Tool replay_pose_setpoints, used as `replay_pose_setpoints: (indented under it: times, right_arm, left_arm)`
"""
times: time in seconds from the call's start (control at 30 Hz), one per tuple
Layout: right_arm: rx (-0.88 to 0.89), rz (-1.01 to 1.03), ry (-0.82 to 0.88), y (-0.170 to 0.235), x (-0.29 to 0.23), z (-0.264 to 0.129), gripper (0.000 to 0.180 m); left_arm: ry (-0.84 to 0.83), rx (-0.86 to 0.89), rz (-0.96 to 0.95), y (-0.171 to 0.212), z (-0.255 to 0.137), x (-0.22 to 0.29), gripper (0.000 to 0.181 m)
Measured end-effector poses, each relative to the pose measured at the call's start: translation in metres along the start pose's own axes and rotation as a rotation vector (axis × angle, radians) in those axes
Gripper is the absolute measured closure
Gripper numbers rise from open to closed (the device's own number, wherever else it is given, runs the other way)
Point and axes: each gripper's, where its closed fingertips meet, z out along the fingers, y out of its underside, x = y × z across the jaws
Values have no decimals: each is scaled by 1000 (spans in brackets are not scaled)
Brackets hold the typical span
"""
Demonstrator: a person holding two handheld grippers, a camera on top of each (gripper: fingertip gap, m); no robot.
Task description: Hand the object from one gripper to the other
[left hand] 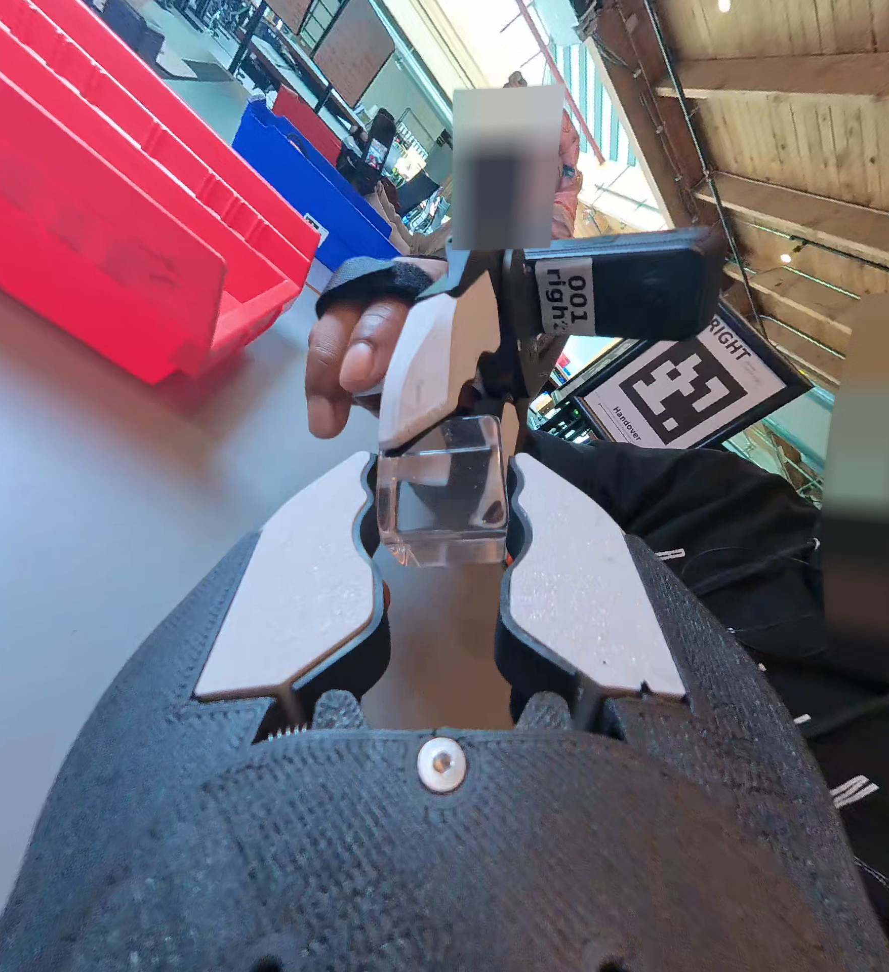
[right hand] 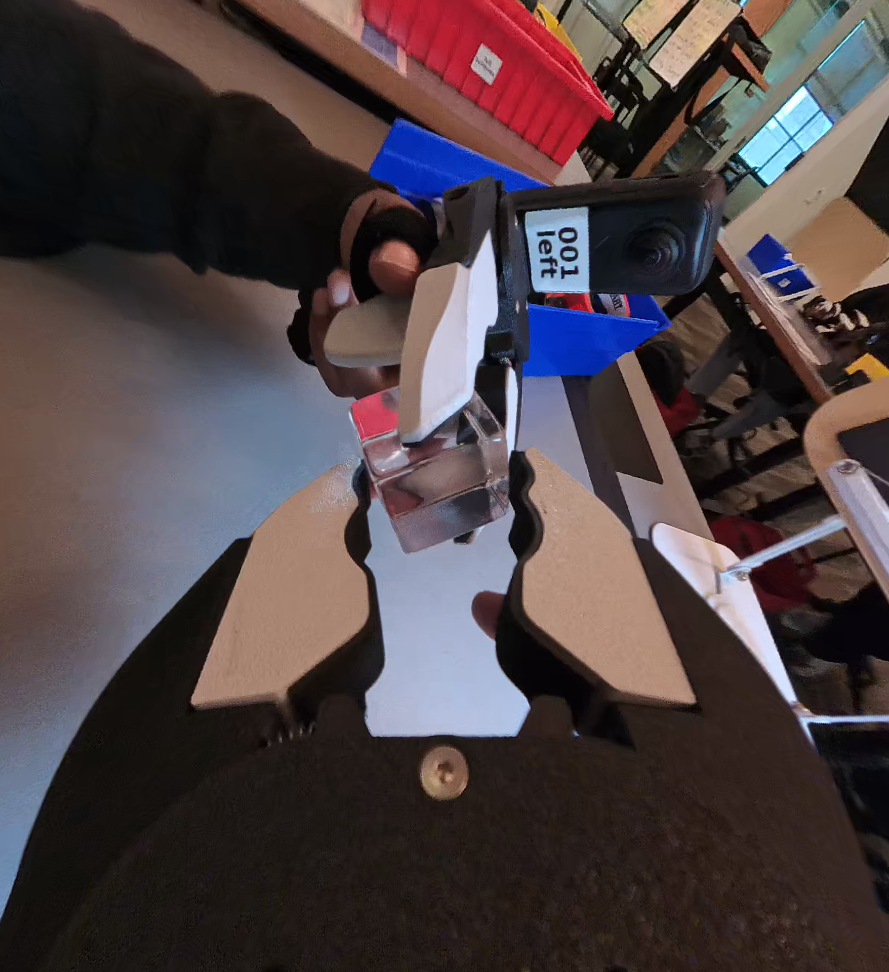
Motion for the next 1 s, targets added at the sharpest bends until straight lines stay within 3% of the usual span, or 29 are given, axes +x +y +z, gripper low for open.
replay_pose_setpoints:
  times: [0.23, 0.33, 0.57, 0.77, 1.0]
  right_arm:
    - [48, 45, 236, -3, 39, -9, 129]
    - [140, 193, 331, -6, 63, -22, 129]
    - [326, 576, 412, -3, 96, -43, 129]
    - [442, 855, 319, -15, 96, -42, 129]
    - [463, 1055, 69, -35, 70, -23, 129]
  left_arm:
    - [-163, 269, 139, -46, -20, -7, 132]
    - [-277, 396, 302, -69, -34, 2, 130]
    - [-714, 278, 786, -77, -41, -2, 128]
    - [-989, 168, 1087, -76, -33, -15, 128]
    - [-1197, 119, 1436, -79, -27, -6, 127]
